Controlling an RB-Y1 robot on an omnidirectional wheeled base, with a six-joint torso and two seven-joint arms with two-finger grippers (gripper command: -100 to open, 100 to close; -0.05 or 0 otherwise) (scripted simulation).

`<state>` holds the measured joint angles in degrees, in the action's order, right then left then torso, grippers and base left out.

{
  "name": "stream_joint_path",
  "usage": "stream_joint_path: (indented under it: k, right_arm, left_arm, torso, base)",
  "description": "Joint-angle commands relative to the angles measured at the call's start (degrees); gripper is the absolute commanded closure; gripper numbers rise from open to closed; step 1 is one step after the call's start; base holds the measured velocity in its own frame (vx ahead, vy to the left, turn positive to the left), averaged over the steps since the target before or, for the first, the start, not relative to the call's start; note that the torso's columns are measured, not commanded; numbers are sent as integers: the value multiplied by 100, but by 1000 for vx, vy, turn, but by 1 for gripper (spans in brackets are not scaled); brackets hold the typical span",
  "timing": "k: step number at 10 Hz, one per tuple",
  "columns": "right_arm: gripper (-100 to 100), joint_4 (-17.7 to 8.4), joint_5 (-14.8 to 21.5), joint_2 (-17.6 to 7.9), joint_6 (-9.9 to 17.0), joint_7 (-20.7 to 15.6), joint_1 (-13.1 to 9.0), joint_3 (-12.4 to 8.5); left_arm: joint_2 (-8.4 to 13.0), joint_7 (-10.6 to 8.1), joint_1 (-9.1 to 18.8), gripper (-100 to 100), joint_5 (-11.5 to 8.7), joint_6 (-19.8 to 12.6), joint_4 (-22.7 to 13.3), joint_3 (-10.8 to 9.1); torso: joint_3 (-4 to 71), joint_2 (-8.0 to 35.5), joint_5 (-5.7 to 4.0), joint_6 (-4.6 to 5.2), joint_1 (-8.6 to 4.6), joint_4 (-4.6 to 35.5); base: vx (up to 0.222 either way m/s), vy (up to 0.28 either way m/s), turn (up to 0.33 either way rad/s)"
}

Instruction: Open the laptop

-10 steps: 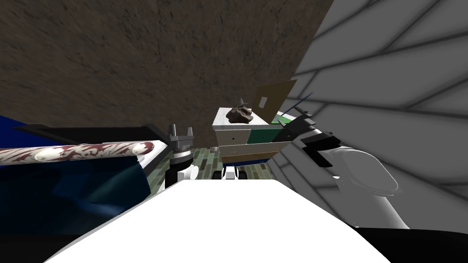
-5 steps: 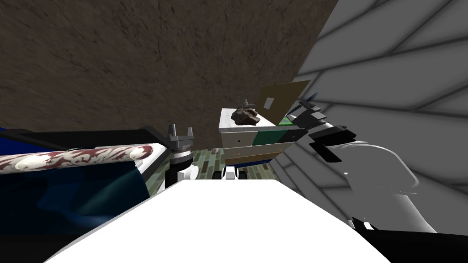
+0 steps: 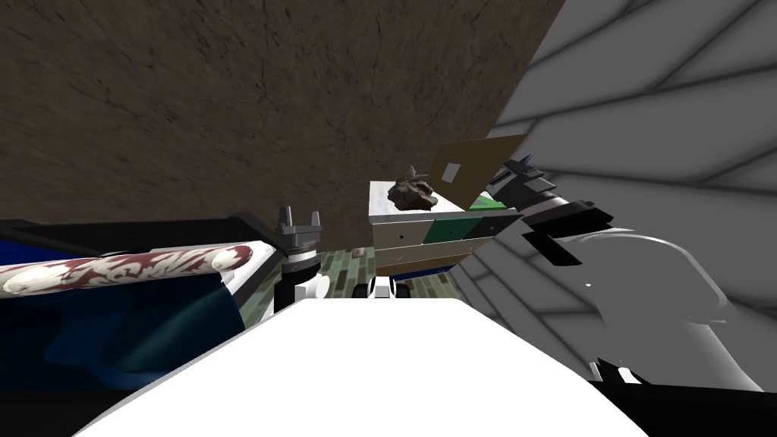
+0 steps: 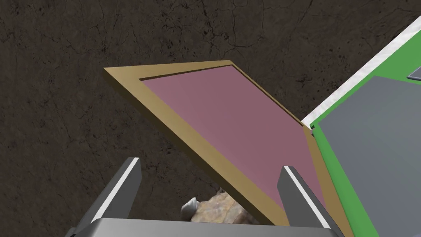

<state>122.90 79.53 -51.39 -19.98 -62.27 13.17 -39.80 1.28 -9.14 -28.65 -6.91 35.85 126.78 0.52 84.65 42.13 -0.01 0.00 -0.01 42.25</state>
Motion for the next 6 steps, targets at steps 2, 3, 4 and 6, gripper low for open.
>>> stream_joint_path:
  k: [2,3,4,6]
  right_arm:
    - [100,29,18,65,13,-36,16,34]
    - [100,-25,-29,10,-38,-19,-20,-19]
    - [100,-278,-223,-67,-26,168,-86,-35]
    - [100,-408,-326,-106,-24,286,-117,-42]
  left_arm:
    - [0,0,1,0,0,0,0,0]
    - [1,0,2,0,0,0,0,0]
    - [1,0,1,0,0,0,0,0]
    - [0,0,1,0,0,0,0,0]
  torso:
    - [-15,28,-2,-1,-8,6]
    - [-30,49,-7,-1,-16,13]
    - [-30,42,-16,5,-10,10]
    - [-14,19,-13,4,-5,-1]
  base:
    - [-29,-10,14]
    - [-23,-25,23]
    - [6,20,-33]
    - [10,28,-39]
